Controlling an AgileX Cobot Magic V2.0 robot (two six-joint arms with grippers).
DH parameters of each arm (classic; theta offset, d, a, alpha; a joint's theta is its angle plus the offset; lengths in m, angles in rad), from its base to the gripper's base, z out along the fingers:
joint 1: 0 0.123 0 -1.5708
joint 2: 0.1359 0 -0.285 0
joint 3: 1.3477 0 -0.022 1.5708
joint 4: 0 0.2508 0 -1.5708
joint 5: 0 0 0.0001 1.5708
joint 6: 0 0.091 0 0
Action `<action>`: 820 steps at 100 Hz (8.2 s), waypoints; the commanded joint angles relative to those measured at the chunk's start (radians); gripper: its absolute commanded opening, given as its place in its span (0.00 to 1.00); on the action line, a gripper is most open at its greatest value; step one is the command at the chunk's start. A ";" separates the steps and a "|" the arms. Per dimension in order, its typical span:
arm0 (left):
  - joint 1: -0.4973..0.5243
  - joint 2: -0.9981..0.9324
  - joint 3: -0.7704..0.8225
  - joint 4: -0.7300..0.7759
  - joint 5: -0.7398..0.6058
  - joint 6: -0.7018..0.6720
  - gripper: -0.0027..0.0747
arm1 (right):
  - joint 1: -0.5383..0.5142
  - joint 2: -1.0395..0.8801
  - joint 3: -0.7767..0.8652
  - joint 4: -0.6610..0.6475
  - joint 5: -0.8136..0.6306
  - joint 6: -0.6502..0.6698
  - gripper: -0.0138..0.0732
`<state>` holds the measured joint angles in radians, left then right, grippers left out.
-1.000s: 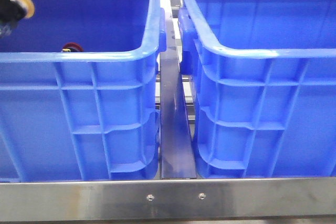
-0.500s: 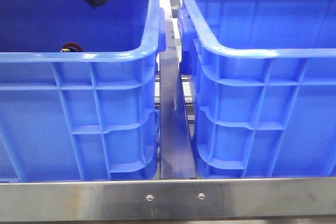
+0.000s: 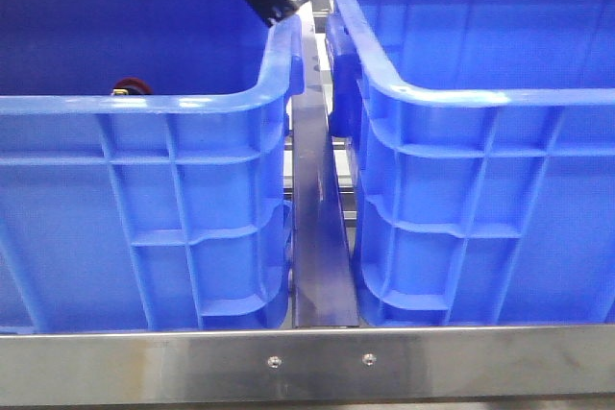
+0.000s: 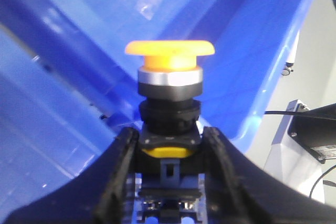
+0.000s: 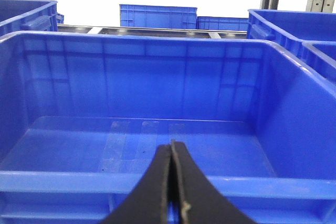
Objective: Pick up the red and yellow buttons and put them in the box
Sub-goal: 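Lift the yellow button with the left gripper toward the gap between bins, then bring the right gripper to the yellow button and grasp it from the left gripper, then lower the yellow button into the empty bin with the right gripper and release, then move the left gripper back down into the button bin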
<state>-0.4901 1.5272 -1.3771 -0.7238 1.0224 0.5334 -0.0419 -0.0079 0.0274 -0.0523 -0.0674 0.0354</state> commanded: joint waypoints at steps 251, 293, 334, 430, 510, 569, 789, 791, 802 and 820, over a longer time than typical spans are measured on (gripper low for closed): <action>-0.010 -0.033 -0.027 -0.062 -0.044 0.003 0.06 | 0.220 1.384 -1.152 1.369 0.988 -0.538 0.72; -0.010 -0.033 -0.027 -0.062 -0.052 0.003 0.06 | 0.252 1.415 -1.174 1.370 0.993 -0.538 0.64; -0.010 -0.033 -0.027 -0.062 -0.064 0.003 0.20 | 0.252 1.415 -1.174 1.370 1.003 -0.538 0.32; -0.010 -0.033 -0.027 -0.057 -0.049 0.003 0.83 | -0.138 1.411 -1.222 1.218 0.898 -0.972 0.32; -0.010 -0.033 -0.027 -0.057 -0.040 0.003 0.83 | 0.054 1.646 -1.187 1.231 0.212 -1.297 0.32; -0.010 -0.033 -0.027 -0.057 -0.042 0.003 0.83 | 0.054 1.741 -1.215 1.289 0.191 -1.297 0.32; 0.189 0.093 -0.114 0.694 0.011 -0.809 0.83 | 0.053 1.478 -1.150 1.289 0.305 -1.297 0.64; 0.196 0.104 -0.116 0.695 0.011 -0.809 0.83 | 0.053 1.478 -1.150 1.289 0.305 -1.297 0.64; 0.219 0.154 -0.147 0.676 0.017 -0.792 0.83 | 0.053 1.478 -1.150 1.289 0.301 -1.297 0.64; 0.232 0.234 -0.212 0.570 0.017 -0.716 0.83 | 0.053 1.478 -1.150 1.289 0.291 -1.297 0.64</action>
<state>-0.2615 1.7780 -1.5334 -0.0995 1.0698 -0.2113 0.0119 1.5109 -1.0978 1.2254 0.2494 -1.2537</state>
